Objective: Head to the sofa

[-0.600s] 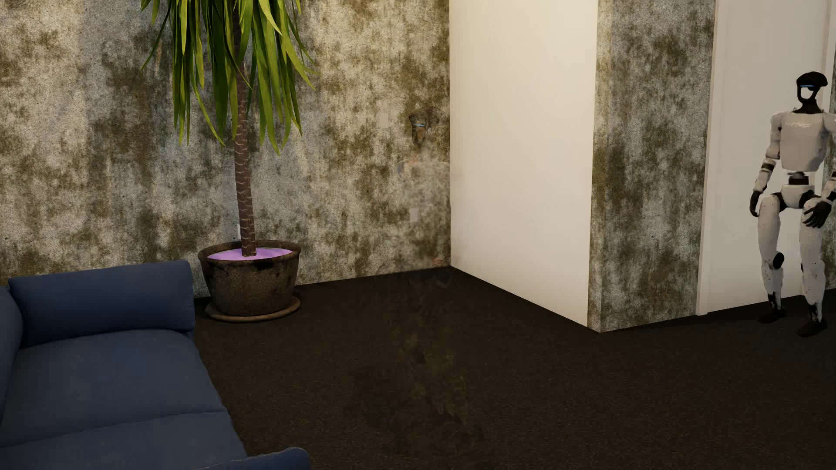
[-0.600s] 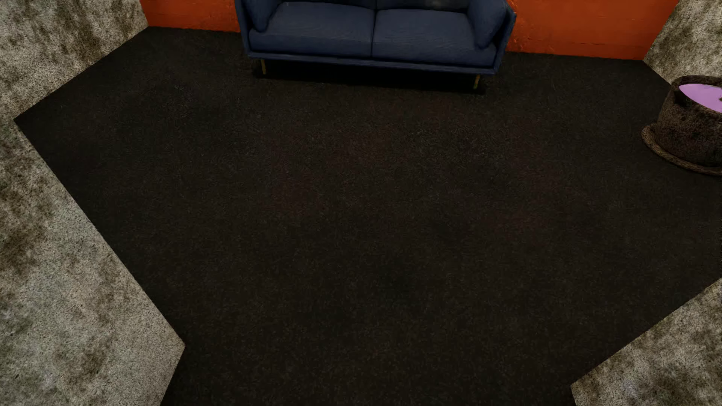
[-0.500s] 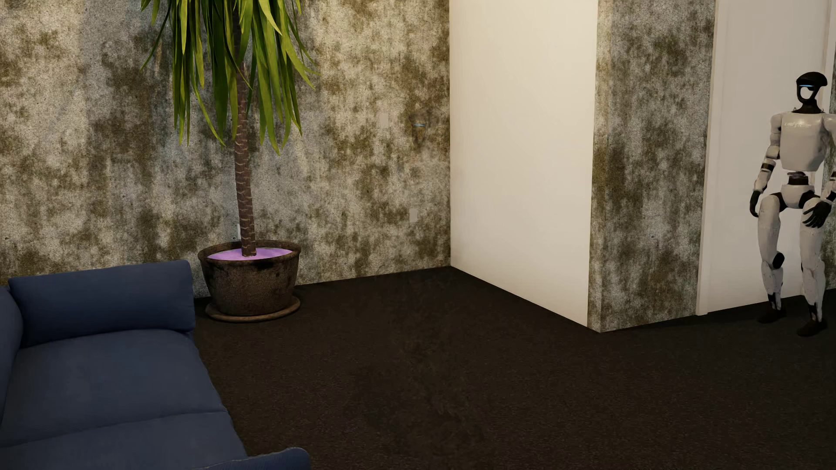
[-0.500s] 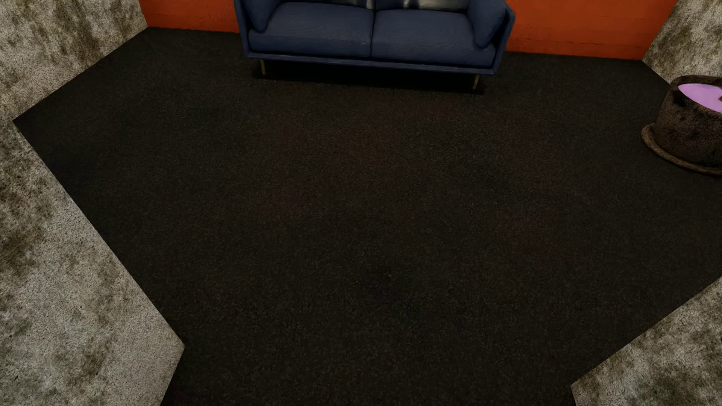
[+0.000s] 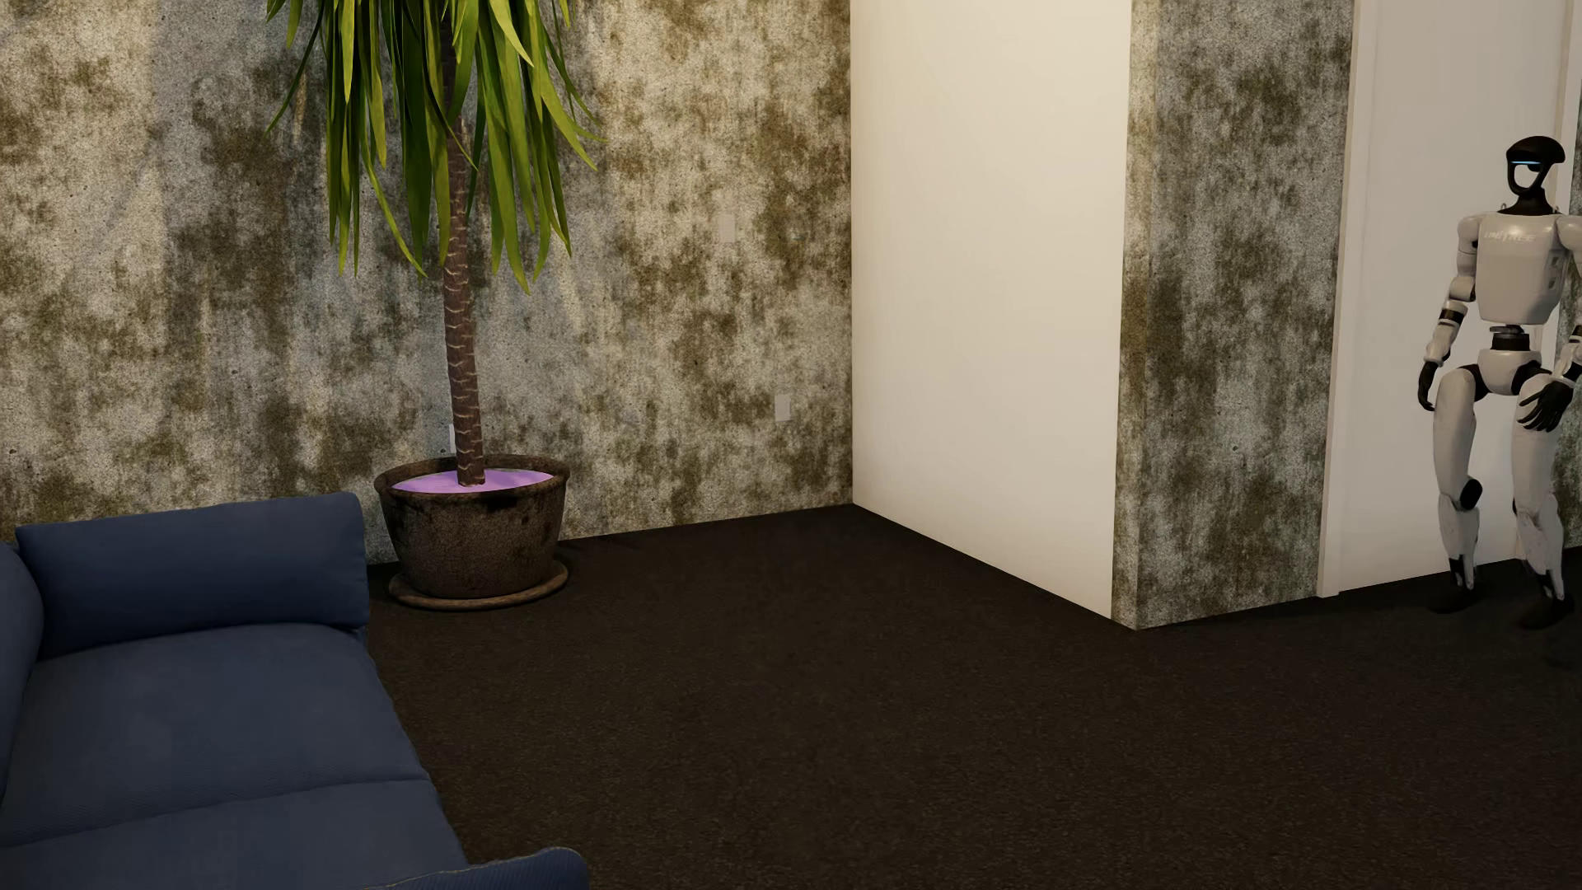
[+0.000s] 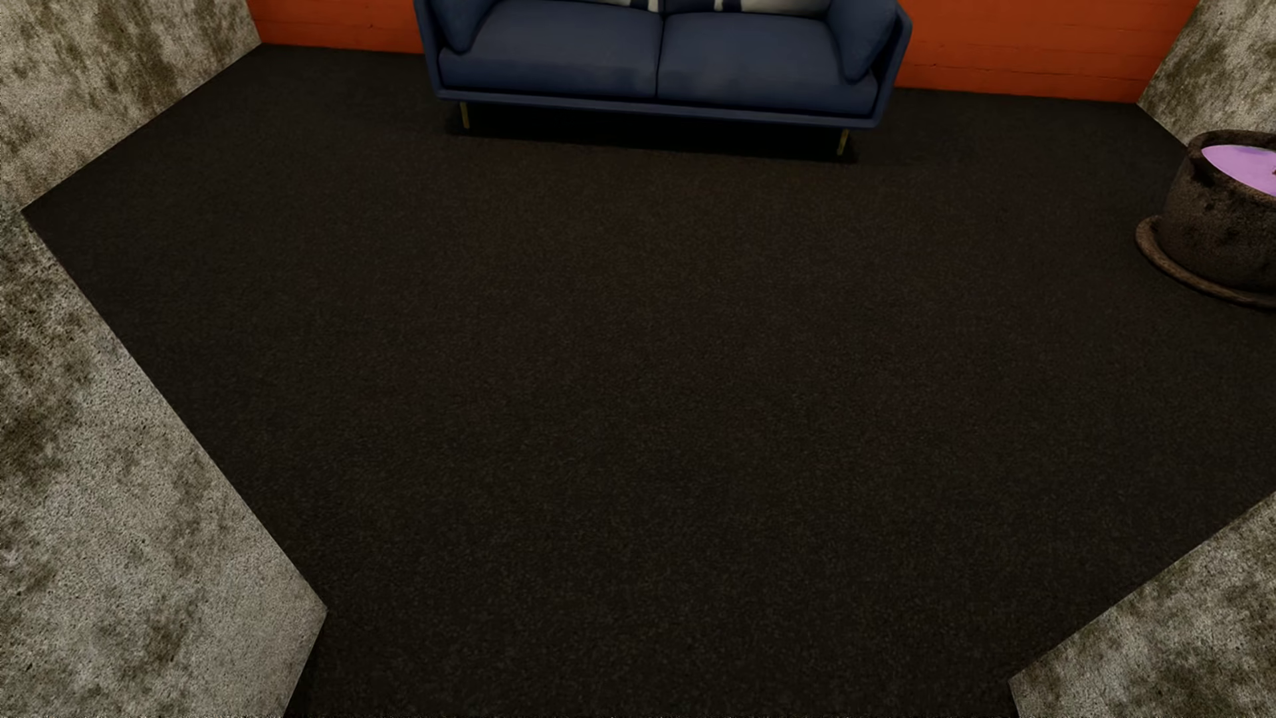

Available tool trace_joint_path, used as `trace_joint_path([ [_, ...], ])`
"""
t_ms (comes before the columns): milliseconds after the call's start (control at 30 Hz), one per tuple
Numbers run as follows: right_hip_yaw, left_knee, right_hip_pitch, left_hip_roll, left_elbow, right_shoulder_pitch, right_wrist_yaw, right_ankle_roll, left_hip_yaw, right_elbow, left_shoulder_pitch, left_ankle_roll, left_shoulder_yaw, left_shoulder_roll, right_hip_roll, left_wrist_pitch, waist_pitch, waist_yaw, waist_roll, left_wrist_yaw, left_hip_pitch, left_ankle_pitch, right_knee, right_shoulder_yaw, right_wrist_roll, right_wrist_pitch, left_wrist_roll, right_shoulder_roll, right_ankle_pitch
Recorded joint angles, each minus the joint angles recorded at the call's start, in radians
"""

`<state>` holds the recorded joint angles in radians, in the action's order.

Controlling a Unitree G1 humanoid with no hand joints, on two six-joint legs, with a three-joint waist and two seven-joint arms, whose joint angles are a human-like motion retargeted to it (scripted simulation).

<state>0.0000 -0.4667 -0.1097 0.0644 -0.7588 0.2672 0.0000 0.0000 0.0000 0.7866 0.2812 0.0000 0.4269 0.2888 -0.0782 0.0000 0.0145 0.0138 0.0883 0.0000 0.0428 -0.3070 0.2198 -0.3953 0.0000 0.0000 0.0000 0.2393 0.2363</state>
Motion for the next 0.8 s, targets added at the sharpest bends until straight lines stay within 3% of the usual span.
trace_joint_path([
  [33, 0.0, 0.02, 0.033, 0.004, 0.002, -0.001, 0.0, 0.0, 0.0, 0.006, 0.0, 0.0, 0.001, 0.001, 0.004, 0.0, 0.001, 0.002, -0.001, 0.0, -0.046, -0.017, 0.219, -0.002, 0.0, 0.0, 0.0, 0.002, 0.032],
  [67, 0.0, 0.018, 0.063, 0.014, -0.006, 0.015, 0.0, 0.0, 0.0, -0.009, 0.002, 0.0, 0.017, -0.008, 0.006, 0.0, 0.011, -0.001, -0.005, 0.0, -0.076, 0.036, 0.251, 0.038, 0.0, 0.0, 0.0, -0.006, 0.073],
  [200, 0.0, -0.032, -0.006, 0.013, -0.002, 0.058, 0.0, 0.0, 0.0, -0.021, 0.04, 0.0, -0.007, -0.023, -0.005, 0.0, 0.016, -0.014, -0.011, 0.0, -0.07, 0.026, 0.26, 0.035, 0.0, 0.0, 0.0, -0.001, 0.219],
  [367, 0.0, -0.036, -0.028, 0.024, -0.01, 0.094, 0.0, 0.0, 0.0, -0.009, 0.051, 0.0, -0.026, -0.01, -0.007, 0.0, -0.001, -0.016, -0.011, 0.0, -0.046, -0.078, 0.276, 0.084, 0.0, 0.0, 0.0, 0.006, 0.28],
  [533, 0.0, -0.043, 0.396, 0.076, 0.004, 0.059, 0.0, 0.0, 0.0, -0.014, 0.013, 0.0, -0.036, 0.013, -0.033, 0.0, 0.042, 0.015, 0.046, 0.0, -0.034, -0.149, 0.805, 0.103, 0.0, 0.0, 0.0, -0.016, 0.199],
  [600, 0.0, -0.007, 0.575, 0.07, 0.023, 0.069, 0.0, 0.0, 0.0, 0.003, -0.024, 0.0, -0.072, -0.004, -0.021, 0.0, 0.049, 0.061, 0.045, 0.0, -0.003, -0.189, 0.922, 0.119, 0.0, 0.0, 0.0, -0.028, 0.19],
  [800, 0.0, 0.043, 0.835, 0.017, 0.388, 0.152, 0.0, 0.0, 0.0, 0.098, -0.147, 0.0, -0.156, -0.04, -0.046, 0.0, 0.099, 0.157, 0.017, 0.0, 0.171, -0.325, 0.544, 0.179, 0.0, 0.0, 0.0, -0.016, -0.029],
])
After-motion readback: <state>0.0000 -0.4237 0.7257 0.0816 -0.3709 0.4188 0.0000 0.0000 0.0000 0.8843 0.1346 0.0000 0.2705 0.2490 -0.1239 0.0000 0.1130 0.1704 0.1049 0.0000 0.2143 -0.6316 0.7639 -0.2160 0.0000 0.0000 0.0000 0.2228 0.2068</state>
